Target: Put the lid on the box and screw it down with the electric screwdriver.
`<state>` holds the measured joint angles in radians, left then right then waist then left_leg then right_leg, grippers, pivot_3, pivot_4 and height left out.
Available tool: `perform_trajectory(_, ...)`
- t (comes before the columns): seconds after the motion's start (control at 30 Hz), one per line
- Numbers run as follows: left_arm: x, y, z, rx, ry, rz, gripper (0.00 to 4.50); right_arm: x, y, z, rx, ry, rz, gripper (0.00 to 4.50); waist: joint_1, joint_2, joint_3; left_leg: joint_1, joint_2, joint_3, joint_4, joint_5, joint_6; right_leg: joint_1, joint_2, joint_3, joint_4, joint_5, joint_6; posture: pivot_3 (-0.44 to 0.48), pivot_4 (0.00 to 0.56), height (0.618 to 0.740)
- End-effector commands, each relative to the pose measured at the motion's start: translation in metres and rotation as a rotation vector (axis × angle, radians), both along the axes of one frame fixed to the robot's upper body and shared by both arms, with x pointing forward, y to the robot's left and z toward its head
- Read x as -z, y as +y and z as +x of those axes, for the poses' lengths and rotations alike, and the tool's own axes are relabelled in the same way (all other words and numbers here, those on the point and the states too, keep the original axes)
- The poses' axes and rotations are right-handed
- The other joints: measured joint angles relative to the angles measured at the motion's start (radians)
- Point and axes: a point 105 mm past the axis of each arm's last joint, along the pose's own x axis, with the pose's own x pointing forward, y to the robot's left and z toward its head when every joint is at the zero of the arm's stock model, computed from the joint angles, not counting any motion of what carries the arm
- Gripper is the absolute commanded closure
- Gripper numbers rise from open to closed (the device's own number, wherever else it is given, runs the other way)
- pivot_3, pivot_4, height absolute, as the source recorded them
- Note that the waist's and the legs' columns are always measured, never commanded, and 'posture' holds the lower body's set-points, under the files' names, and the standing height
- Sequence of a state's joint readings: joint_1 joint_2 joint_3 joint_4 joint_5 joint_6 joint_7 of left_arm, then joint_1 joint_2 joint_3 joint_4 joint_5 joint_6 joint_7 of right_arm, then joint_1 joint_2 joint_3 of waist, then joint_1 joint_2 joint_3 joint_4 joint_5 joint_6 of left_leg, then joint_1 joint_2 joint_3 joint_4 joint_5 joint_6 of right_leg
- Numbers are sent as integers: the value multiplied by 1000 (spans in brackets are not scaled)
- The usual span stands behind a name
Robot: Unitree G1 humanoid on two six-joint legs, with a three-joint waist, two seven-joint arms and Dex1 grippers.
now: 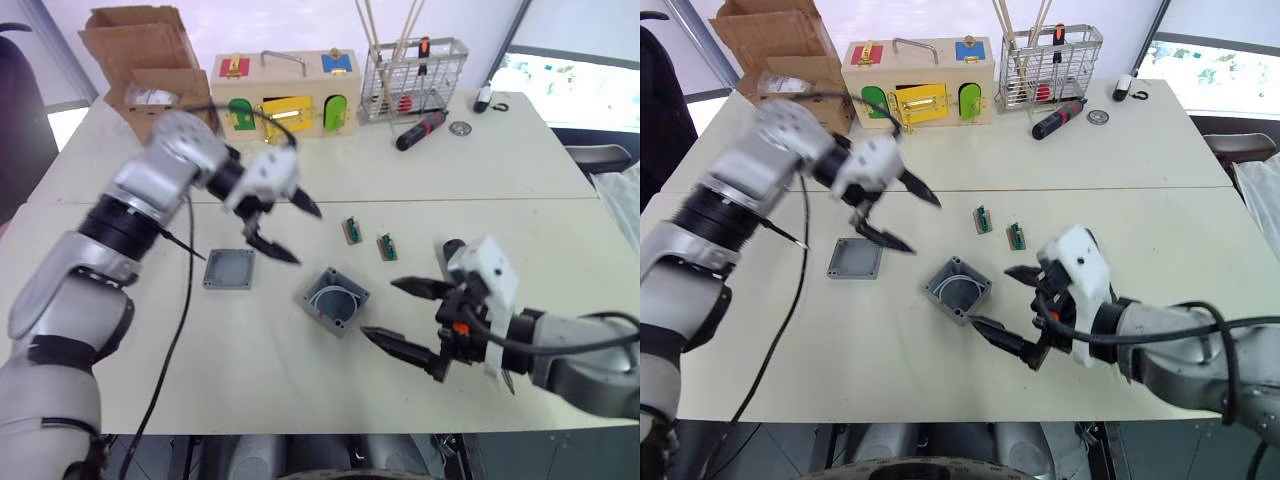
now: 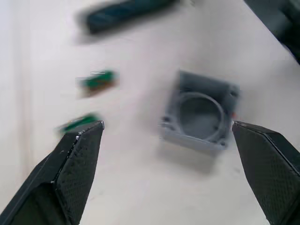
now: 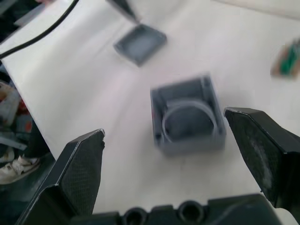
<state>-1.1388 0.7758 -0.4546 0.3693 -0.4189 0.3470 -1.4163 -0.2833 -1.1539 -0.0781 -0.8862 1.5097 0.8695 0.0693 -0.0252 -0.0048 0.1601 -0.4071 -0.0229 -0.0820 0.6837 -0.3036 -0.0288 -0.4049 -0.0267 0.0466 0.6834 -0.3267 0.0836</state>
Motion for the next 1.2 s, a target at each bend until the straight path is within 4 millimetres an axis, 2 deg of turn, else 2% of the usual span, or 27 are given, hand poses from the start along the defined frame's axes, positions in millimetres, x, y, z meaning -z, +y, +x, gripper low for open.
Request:
perform_trajectory(0.03,8,41,27,-480,79,40,40,-7,7,12,-86,-51,-22,0,-4,0,0,0,0,-1,0,0,0,0,0,1,0,0,0,0,150,740)
perform_trajectory(0.17,34,81,26,-910,260,96,40,-8,16,25,-156,-88,-61,0,-4,0,0,-1,0,-3,0,0,0,-1,0,0,1,0,1,0,150,740)
perform_trajectory(0.23,44,95,22,-1059,293,124,40,-2,17,26,-178,-90,-84,0,0,0,0,-2,-1,-3,0,0,0,-2,-1,0,1,0,1,0,150,740)
perform_trajectory(0.33,55,113,13,-1244,368,140,40,7,16,25,-193,-87,-105,0,10,-1,0,-3,-1,-3,0,0,-1,-2,-2,0,1,0,1,0,150,740)
perform_trajectory(0.43,67,128,5,-1355,399,163,40,12,17,23,-197,-88,-98,0,11,-1,0,-3,-1,-2,0,0,-1,-3,-2,0,1,0,1,0,150,740)
perform_trajectory(0.6,78,141,1,-1423,407,186,40,19,22,20,-193,-82,-72,0,14,-1,0,-3,-1,-2,0,1,-2,-3,-3,0,2,0,1,0,150,740)
perform_trajectory(0.93,98,129,0,-1390,487,212,40,18,24,25,-148,-93,-53,0,12,-1,0,-3,-2,-2,0,2,-4,-4,-3,0,3,0,1,0,150,740)
perform_trajectory(1.2,119,126,-9,-1364,487,323,40,16,28,25,-114,-99,-33,0,14,-1,0,-3,-2,-2,0,3,-6,-4,-3,1,3,0,1,0,150,740)
